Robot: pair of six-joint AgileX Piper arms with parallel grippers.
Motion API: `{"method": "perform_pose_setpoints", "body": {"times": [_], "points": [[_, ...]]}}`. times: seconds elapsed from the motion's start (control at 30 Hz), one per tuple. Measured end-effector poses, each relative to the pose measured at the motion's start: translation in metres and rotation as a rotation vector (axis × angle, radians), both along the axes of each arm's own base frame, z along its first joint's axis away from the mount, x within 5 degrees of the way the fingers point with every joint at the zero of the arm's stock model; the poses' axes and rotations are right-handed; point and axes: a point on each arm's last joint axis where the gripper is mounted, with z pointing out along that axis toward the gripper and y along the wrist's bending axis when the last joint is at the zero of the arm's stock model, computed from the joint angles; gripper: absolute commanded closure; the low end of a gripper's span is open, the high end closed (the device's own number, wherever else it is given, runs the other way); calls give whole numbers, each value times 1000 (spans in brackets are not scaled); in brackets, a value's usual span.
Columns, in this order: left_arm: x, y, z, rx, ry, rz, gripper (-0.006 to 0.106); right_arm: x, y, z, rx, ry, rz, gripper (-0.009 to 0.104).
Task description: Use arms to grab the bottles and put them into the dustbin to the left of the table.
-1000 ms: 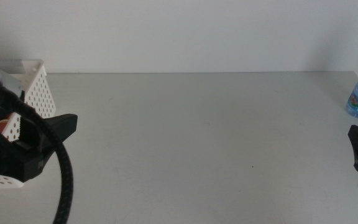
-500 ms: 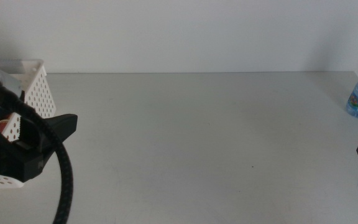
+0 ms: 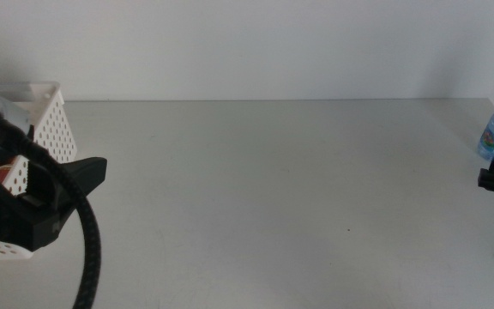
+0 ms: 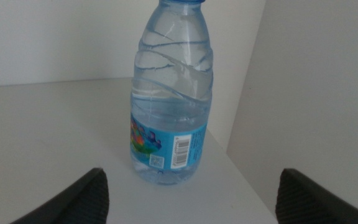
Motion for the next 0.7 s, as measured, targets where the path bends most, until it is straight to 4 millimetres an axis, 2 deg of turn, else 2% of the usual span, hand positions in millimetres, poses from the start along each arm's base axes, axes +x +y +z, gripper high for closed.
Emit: {"method": "perform_pose_setpoints", "body": {"times": [0.3,0.7], "points": [[0,0,0,0,0,0,8,38,-2,-12,-12,-17,-4,1],[0,0,0,0,0,0,8,68,-23,-7,-30,-75,-58,1]]}}
